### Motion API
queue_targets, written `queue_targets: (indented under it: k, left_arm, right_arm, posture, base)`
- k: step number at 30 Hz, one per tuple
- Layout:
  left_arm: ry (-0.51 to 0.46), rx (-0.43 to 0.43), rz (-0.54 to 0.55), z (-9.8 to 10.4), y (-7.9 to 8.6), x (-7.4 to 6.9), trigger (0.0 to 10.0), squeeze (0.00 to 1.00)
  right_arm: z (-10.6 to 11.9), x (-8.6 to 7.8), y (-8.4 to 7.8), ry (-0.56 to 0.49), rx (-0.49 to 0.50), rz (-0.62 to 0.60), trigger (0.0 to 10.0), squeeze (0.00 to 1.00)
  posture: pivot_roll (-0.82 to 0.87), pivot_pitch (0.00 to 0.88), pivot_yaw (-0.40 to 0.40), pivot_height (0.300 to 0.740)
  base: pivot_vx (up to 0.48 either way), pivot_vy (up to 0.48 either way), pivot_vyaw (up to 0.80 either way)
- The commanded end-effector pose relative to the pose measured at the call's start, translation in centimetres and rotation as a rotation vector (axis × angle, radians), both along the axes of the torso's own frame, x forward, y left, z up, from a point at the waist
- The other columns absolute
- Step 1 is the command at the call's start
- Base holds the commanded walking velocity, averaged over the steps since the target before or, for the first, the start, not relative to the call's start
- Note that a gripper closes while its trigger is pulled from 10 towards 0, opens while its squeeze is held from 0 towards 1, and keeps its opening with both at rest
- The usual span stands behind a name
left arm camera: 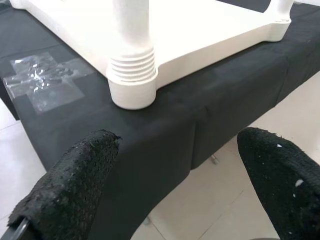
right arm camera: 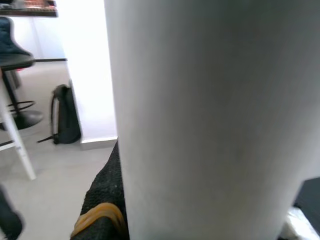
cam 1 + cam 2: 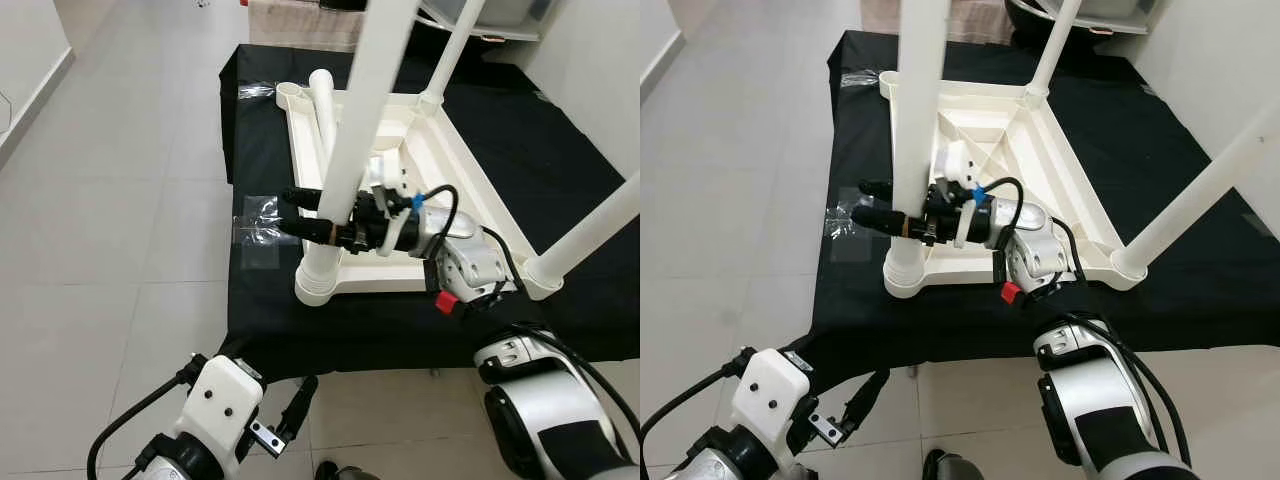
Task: Building children table
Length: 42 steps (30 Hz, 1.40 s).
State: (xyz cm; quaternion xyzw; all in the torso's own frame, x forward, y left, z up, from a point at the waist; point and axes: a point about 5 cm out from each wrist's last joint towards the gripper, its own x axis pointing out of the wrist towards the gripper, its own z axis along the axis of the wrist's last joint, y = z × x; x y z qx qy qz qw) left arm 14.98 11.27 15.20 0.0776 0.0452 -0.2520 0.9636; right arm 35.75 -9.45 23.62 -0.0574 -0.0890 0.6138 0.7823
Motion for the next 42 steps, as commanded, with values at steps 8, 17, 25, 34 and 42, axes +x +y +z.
queue_targets:
  k: [8,17,25,34,42]
  left_arm:
    - [0.015,-0.001,-0.006,-0.6,-0.2,0.0,10.0,0.0]
    - [0.014,-0.007,-0.007,-0.6,-0.3,0.1,10.0,0.0]
    - [0.013,-0.008,-0.011,-0.7,-0.2,0.2,10.0,0.0]
    - [0.013,-0.008,-0.007,-0.7,-0.1,0.4,10.0,0.0]
    - [0.01,-0.007,-0.005,-0.7,-0.2,0.5,10.0,0.0]
  right_arm:
    - [-2.9,1.4,-0.5,0.248,0.026,-0.423,10.0,0.0]
    - [-2.9,1.7,-2.1,0.21,0.18,-0.792,10.0,0.0]
    - [-3.2,0.6,-1.6,0.212,0.168,-1.016,10.0,0.0]
    - [-3.1,1.0,0.6,0.269,0.213,-1.196,10.0,0.0]
    - [-4.2,2.0,0.4,0.358,0.232,-1.427,10.0,0.0]
  posture:
    - [0.13,0.191,-0.15,0.74]
    - [0.13,0.202,-0.148,0.74]
    - [0.12,0.204,-0.143,0.74]
    - [0.13,0.205,-0.142,0.74]
    - [0.14,0.206,-0.145,0.74]
  base:
    - [0.0,0.0,0.0]
    - [0.0,0.0,0.0]
    - [0.0,0.0,0.0]
    - [0.0,0.0,0.0]
    - [0.0,0.0,0.0]
